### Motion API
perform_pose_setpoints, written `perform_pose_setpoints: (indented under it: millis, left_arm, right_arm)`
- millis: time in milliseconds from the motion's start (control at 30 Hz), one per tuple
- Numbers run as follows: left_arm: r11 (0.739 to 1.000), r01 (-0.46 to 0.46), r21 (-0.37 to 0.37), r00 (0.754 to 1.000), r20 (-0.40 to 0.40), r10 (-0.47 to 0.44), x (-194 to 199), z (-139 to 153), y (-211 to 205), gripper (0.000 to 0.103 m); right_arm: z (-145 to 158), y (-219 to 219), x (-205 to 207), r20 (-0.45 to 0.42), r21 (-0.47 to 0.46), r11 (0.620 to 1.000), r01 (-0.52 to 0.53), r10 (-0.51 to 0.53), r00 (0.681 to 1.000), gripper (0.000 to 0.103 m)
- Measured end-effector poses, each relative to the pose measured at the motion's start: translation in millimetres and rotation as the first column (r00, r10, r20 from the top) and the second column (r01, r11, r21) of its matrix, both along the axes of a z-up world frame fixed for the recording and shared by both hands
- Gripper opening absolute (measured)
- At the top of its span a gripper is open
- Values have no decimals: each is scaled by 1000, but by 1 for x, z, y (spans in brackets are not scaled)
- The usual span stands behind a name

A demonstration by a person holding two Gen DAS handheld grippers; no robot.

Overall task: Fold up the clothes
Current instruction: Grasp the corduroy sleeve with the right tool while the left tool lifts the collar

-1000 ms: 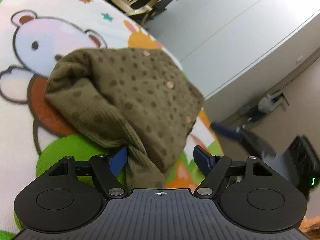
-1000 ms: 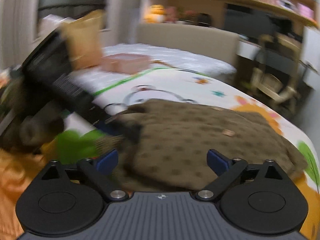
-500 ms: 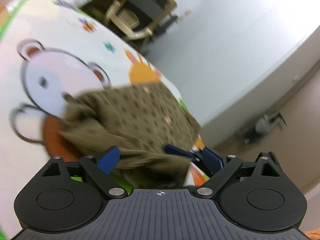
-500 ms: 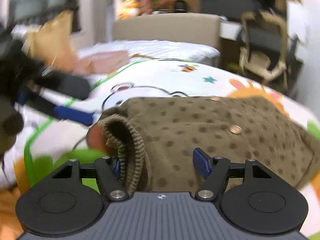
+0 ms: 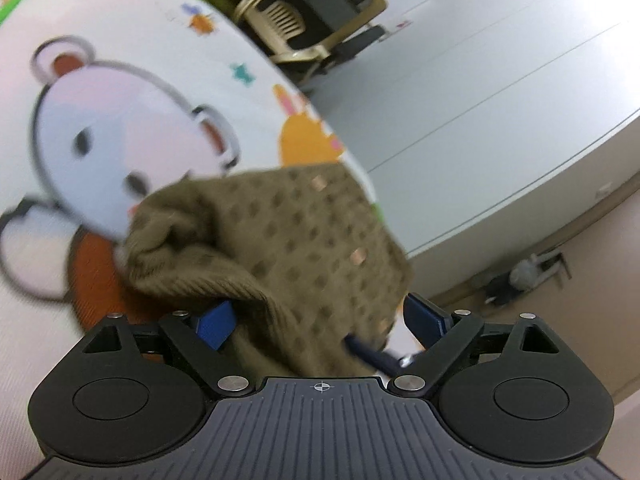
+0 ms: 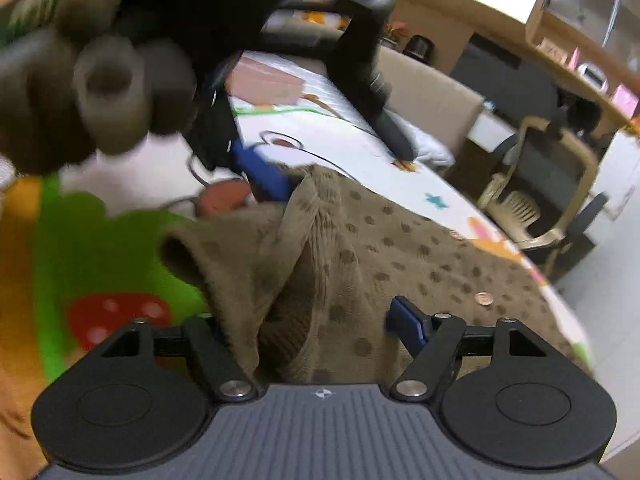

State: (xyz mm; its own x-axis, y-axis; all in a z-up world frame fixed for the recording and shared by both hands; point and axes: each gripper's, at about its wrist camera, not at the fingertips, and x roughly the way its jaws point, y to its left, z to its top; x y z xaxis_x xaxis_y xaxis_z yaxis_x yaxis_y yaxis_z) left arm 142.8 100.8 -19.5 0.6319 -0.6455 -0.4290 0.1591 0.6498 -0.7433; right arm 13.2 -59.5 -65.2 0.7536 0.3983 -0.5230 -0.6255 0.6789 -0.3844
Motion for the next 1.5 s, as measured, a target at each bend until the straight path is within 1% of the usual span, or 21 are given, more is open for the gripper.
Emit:
perform_pose_setpoints:
  millis: [100,200,333,400,433,500,633,733,767,833,900,933,967,1033,1067,1100,1133,1233,1333,1367,1500]
  left_arm:
    - [1000,11,9,1000,23,-12,5,5,-3,93]
    - [996,2,91,996,88,-10,-8,16,5,94]
    - [980,-19,197,985,174,-16,-25,31,17,95]
    - [964,-26,266,976,215,-33,-33,35,19,96]
    - [948,-25,318,971,232,-52,-35,34,17,96]
    - [900,-10,437,961,252,-112,-34,30,6,97]
    - [766,26,642,934,257,-247,-26,16,-25,97]
    - [679,11,734,901,286,-325,-14,10,-48,97]
    - [655,-1,756,886,305,-350,-9,9,-56,97]
    - [613,-24,790,839,349,-416,-1,9,-72,97]
    - [581,-38,813,786,383,-485,5,9,-87,97]
    - [572,-36,820,761,393,-516,9,9,-94,97]
    - [566,-30,824,739,400,-543,13,9,-101,97]
    - [563,-3,826,711,398,-580,23,6,-116,96]
    - [563,9,827,700,396,-594,29,4,-123,90]
    - [563,18,826,692,397,-604,36,1,-131,81]
    - [569,26,822,686,399,-608,41,-2,-137,77]
    - [604,45,795,677,420,-604,47,-7,-147,68]
    - [639,61,767,677,439,-591,38,-6,-147,55]
    - [646,73,760,677,438,-592,33,-6,-146,51]
    - [664,134,735,676,422,-604,5,-3,-143,46]
  right_arm:
    - [14,-12,12,-65,114,993,34,-27,998,31]
    - [34,-36,33,-182,276,955,105,-56,982,28]
    - [44,-66,56,-228,368,907,204,-125,966,28]
    - [43,-82,66,-263,401,882,246,-147,954,28]
    - [43,-89,70,-285,420,868,265,-151,947,28]
    - [41,-101,78,-324,454,840,297,-155,933,28]
    - [39,-120,90,-380,501,794,344,-156,912,24]
    - [40,-134,99,-400,520,769,371,-164,902,23]
    - [40,-139,102,-409,527,759,382,-167,897,23]
    - [39,-148,108,-425,539,739,405,-177,888,23]
    - [39,-162,115,-438,549,718,428,-189,879,23]
    - [39,-169,118,-443,551,710,438,-196,875,23]
    - [38,-175,121,-447,553,702,448,-203,871,23]
    - [35,-185,126,-452,561,692,456,-205,868,23]
    - [33,-190,129,-456,567,686,456,-200,867,23]
    - [31,-192,130,-457,570,684,455,-196,867,23]
    - [30,-193,129,-456,571,684,454,-195,868,23]
    - [29,-195,122,-441,557,692,458,-221,870,22]
    - [33,-197,107,-433,551,700,455,-226,872,17]
    - [36,-196,101,-428,545,707,450,-227,875,15]
    - [46,-189,64,-393,525,740,420,-226,891,14]
